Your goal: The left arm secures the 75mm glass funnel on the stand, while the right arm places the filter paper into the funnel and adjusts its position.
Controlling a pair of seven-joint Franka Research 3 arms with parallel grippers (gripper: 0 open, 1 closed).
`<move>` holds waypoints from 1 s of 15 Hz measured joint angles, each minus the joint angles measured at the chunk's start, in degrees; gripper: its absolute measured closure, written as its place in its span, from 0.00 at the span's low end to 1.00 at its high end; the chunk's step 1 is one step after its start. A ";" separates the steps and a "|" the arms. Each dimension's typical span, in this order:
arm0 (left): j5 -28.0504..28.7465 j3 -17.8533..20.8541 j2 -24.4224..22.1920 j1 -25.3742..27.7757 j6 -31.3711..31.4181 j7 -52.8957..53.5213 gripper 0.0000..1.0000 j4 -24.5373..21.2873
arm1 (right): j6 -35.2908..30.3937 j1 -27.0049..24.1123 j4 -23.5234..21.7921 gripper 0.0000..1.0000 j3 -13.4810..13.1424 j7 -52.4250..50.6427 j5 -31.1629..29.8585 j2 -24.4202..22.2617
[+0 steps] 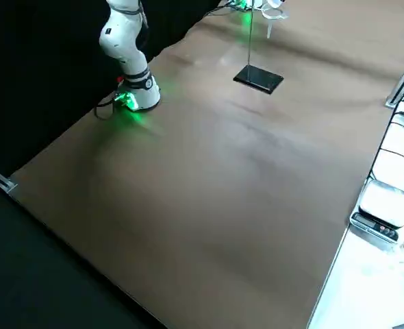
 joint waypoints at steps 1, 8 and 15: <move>0.00 -0.05 -0.10 1.26 -2.30 -2.30 0.00 0.67 | 0.00 0.86 0.00 0.99 0.00 0.07 -0.01 0.16; 0.00 -0.11 -4.11 9.65 -20.70 -30.55 0.00 5.55 | 0.02 3.51 -0.04 0.99 -0.04 0.57 -0.95 2.44; 7.46 0.24 -5.64 17.71 -35.14 -69.78 0.00 7.51 | -0.04 3.83 -0.11 0.71 -0.13 0.58 -2.69 3.81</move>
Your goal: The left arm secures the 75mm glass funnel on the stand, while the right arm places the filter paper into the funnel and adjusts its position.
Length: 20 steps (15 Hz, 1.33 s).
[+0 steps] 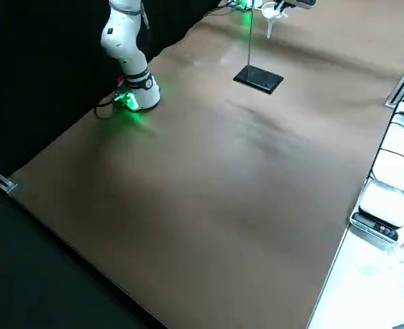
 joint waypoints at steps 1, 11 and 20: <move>1.06 0.03 -0.13 1.29 -0.37 -4.96 0.00 0.04 | -0.01 0.18 0.00 0.62 0.00 0.04 0.00 -0.01; 5.80 0.60 -0.35 12.31 -9.55 -14.85 0.00 0.12 | -0.21 0.28 0.91 0.00 -0.84 0.37 0.00 -1.17; 10.45 0.47 -0.47 14.36 -11.35 -18.68 0.00 2.37 | -0.24 -7.25 1.24 0.00 -1.58 -6.99 -5.25 -2.08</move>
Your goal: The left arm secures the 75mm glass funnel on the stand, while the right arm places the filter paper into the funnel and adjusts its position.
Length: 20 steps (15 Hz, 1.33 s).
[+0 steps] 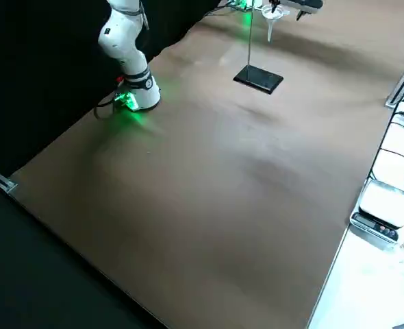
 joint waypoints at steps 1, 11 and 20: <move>-0.05 0.00 -0.01 0.01 -0.89 -1.43 0.00 0.49 | 0.00 -0.87 0.00 0.00 -0.08 -2.33 -1.43 0.00; -15.76 29.77 -6.87 -20.44 -5.97 -3.74 0.00 2.41 | -0.01 -12.53 0.12 0.00 -0.48 -31.84 -10.11 -0.62; -18.30 36.48 -10.45 -24.29 -6.66 -4.05 0.00 1.91 | -1.94 -17.15 0.12 0.00 -0.41 -54.55 -19.55 -1.95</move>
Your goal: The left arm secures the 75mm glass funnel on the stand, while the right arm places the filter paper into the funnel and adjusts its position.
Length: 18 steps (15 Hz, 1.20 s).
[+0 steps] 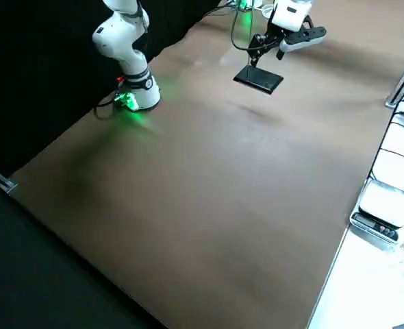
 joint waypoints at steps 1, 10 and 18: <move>0.00 0.15 0.00 0.15 0.00 0.00 0.00 0.01 | -0.04 0.00 -0.04 0.00 0.05 -1.18 -0.71 0.00; 0.00 0.26 0.00 0.45 0.00 0.00 0.00 0.03 | 0.23 -1.32 0.29 0.00 0.05 -24.77 -1.95 -0.85; 0.00 0.03 0.00 0.39 0.00 0.00 0.00 0.04 | 2.63 -1.18 -2.11 0.00 0.74 -26.29 -1.95 -8.09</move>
